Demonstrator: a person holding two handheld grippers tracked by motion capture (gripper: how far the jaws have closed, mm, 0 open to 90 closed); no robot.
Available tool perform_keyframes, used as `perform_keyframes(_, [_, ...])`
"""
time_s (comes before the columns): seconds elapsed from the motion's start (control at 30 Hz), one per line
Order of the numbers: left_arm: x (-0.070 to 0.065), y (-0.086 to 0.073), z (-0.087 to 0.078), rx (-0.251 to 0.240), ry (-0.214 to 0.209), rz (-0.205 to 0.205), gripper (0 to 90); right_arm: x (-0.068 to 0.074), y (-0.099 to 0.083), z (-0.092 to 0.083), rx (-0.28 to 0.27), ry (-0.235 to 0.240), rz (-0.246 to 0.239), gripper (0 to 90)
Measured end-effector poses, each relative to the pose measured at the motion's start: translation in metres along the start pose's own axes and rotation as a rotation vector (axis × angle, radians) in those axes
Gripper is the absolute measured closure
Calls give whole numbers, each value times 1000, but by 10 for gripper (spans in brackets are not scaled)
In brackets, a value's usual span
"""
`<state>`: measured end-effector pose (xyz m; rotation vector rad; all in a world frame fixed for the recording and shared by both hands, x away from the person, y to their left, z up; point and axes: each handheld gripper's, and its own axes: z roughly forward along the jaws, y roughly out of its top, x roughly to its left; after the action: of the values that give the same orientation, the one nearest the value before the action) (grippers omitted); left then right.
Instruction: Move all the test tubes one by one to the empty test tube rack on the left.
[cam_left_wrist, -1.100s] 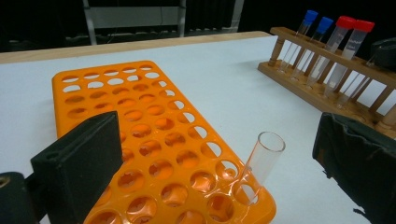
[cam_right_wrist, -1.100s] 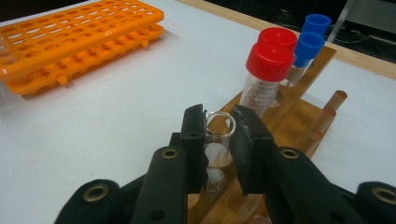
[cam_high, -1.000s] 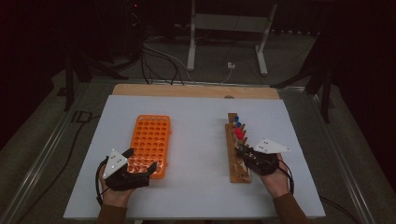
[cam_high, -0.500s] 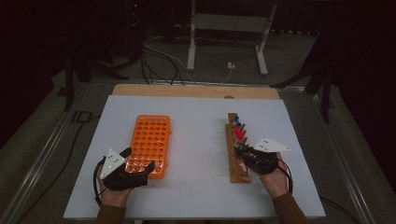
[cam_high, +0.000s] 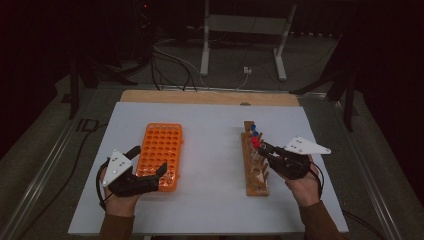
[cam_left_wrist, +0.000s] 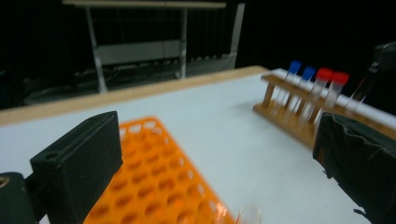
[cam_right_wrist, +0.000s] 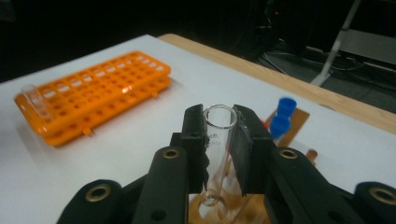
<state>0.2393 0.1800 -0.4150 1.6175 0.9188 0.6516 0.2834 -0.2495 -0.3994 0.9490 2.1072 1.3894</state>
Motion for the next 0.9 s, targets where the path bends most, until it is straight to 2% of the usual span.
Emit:
perform_keyframes(0.2, [-18, 13, 22, -6, -39, 44, 23, 7, 11, 7, -11, 33, -4, 761])
perform_keyframes(0.37, [-32, 11, 39, -3, -54, 18, 36, 18, 17, 18, -5, 71, -13, 761])
perform_keyframes(0.47, [-39, 10, 48, 19, -78, 18, 41, 23, 18, 25, 4, 92, -14, 761])
perform_keyframes(0.63, [-52, 8, 58, 23, -123, 11, 61, 32, 21, 34, 7, 136, -3, 761])
perform_keyframes(0.77, [-65, 7, 67, 55, -167, 25, 80, 41, 23, 40, 14, 169, -9, 761])
perform_keyframes(0.9, [-78, 4, 77, 86, -194, 65, 101, 50, 24, 47, 21, 192, -18, 761])
